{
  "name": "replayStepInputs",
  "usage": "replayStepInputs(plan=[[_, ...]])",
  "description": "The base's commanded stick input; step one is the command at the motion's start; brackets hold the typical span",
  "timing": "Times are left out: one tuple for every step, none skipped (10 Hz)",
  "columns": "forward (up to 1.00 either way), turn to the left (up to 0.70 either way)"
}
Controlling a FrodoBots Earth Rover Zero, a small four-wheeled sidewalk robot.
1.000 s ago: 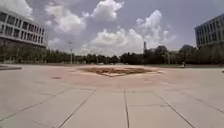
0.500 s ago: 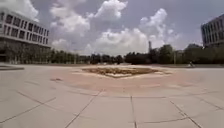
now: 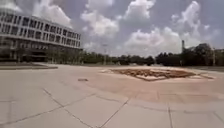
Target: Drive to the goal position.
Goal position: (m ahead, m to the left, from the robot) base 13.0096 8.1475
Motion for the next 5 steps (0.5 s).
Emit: replayStepInputs(plan=[[0.70,0.01],[0.70,0.01],[0.70,0.01],[0.70,0.01],[0.70,0.01]])
